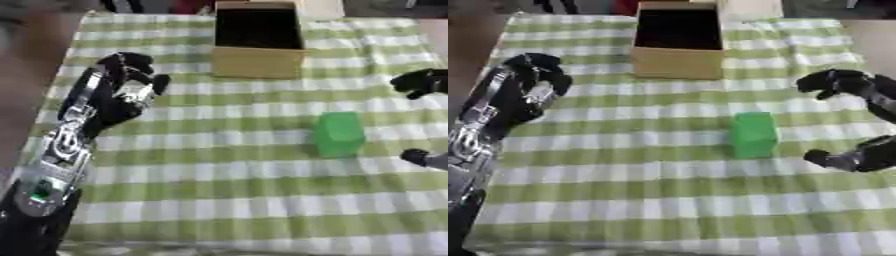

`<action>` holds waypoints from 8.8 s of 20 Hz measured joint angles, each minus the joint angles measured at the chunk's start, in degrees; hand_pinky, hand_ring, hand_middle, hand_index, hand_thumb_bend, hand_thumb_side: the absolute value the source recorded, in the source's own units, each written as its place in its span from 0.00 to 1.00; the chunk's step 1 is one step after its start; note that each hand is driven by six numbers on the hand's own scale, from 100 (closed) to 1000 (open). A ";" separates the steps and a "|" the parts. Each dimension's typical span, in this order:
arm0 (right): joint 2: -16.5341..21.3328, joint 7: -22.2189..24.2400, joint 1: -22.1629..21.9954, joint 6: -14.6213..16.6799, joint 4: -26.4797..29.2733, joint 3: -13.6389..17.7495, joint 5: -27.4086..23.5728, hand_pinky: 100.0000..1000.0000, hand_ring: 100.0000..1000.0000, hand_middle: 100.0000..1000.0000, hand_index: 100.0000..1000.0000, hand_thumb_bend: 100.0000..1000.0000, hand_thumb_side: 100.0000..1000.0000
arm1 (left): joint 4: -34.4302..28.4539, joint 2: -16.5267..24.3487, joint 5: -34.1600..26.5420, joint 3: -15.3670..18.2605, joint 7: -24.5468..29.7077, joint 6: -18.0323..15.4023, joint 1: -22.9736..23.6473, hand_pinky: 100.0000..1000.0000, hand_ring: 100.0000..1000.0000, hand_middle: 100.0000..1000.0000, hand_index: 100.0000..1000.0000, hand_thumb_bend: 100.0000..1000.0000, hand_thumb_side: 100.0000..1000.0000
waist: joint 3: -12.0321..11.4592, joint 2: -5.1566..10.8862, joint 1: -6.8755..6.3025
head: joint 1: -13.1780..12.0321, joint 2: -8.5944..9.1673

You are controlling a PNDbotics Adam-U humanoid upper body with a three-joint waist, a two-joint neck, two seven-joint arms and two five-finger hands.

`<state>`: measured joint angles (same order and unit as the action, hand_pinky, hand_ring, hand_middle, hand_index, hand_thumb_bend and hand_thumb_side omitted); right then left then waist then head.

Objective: Pick up objects on the table and place them in the box.

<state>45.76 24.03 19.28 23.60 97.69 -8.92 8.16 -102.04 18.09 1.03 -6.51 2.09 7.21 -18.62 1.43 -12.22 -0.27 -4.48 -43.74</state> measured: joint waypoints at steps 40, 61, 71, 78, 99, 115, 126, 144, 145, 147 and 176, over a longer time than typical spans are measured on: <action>-3.85 7.38 13.04 5.62 -19.73 -5.21 4.88 0.75 0.86 0.85 0.89 0.44 0.16 | 0.01 -0.50 -0.09 -1.07 1.27 -0.01 -0.58 0.88 0.56 0.54 0.68 0.46 0.33 | -2.57 -0.14 0.43 | 1.58 0.21; -7.19 9.73 15.06 6.98 -23.49 -7.37 7.38 0.75 0.87 0.84 0.89 0.43 0.18 | 0.35 -0.97 -0.09 -1.35 1.63 0.06 -0.58 0.88 0.56 0.54 0.68 0.45 0.34 | -2.69 -0.07 0.51 | 1.66 -0.02; -8.97 10.31 16.06 7.11 -26.24 -7.56 8.46 0.75 0.87 0.83 0.89 0.42 0.18 | 0.35 -0.98 -0.09 -1.36 1.79 0.00 -0.58 0.88 0.56 0.54 0.68 0.45 0.34 | -2.90 0.11 0.44 | 1.96 -0.04; -9.82 10.68 16.54 7.21 -28.00 -7.57 9.22 0.75 0.87 0.78 0.89 0.41 0.19 | 0.35 -0.99 -0.09 -1.36 1.88 -0.05 -0.58 0.88 0.56 0.54 0.68 0.45 0.34 | -3.03 0.24 0.44 | 2.08 -0.04; -10.18 8.77 16.53 8.66 -29.17 -7.09 10.57 0.69 0.77 0.40 0.64 0.39 0.03 | 0.35 -0.99 -0.09 -1.37 1.98 0.01 -0.58 0.89 0.56 0.54 0.68 0.45 0.34 | -2.77 0.40 0.39 | 2.03 -0.05; -3.86 3.83 15.49 8.36 -19.70 -5.88 7.35 0.69 0.76 0.39 0.62 0.44 0.00 | 0.34 -0.98 -0.09 -1.34 1.88 -0.08 -0.56 0.89 0.56 0.54 0.68 0.44 0.34 | -2.42 0.40 1.44 | 1.36 0.02; 1.76 -0.58 15.75 7.78 -16.84 -1.70 6.69 0.70 0.75 0.40 0.63 0.50 0.00 | -0.10 -1.02 -0.09 -2.14 3.17 -0.45 -1.67 0.89 0.56 0.54 0.68 0.44 0.34 | -5.57 -1.07 3.61 | 2.05 2.76; 2.98 -9.81 22.47 7.98 -32.38 6.78 14.55 0.71 0.76 0.43 0.65 0.52 0.00 | -0.86 -2.56 -0.11 -5.97 9.01 -1.92 -7.26 0.89 0.56 0.53 0.68 0.45 0.34 | -17.21 -4.59 8.82 | 9.41 8.53; 2.97 -10.37 22.90 7.96 -33.42 7.11 14.91 0.71 0.77 0.43 0.66 0.52 0.00 | -0.92 -2.63 -0.12 -6.11 9.30 -1.98 -7.41 0.89 0.56 0.53 0.68 0.45 0.35 | -17.83 -4.79 9.07 | 9.97 8.78; 2.90 -11.44 23.81 7.81 -35.62 7.66 15.69 0.71 0.77 0.44 0.66 0.51 0.00 | -0.94 -2.97 -0.13 -6.47 9.81 -2.06 -7.71 0.89 0.56 0.53 0.68 0.45 0.35 | -18.85 -5.15 9.62 | 11.19 9.27; -5.14 -15.32 32.59 8.27 -46.75 7.01 22.98 0.75 0.87 0.79 0.89 0.49 0.12 | -0.70 -4.52 -0.21 -8.08 11.73 -2.13 -8.65 0.89 0.56 0.53 0.68 0.44 0.36 | -21.63 -6.10 10.45 | 18.53 10.04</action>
<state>40.62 8.71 51.88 31.87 50.94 -1.90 31.14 -102.74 13.57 0.82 -14.60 13.82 5.08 -27.27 -20.20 -18.32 10.18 14.05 -33.71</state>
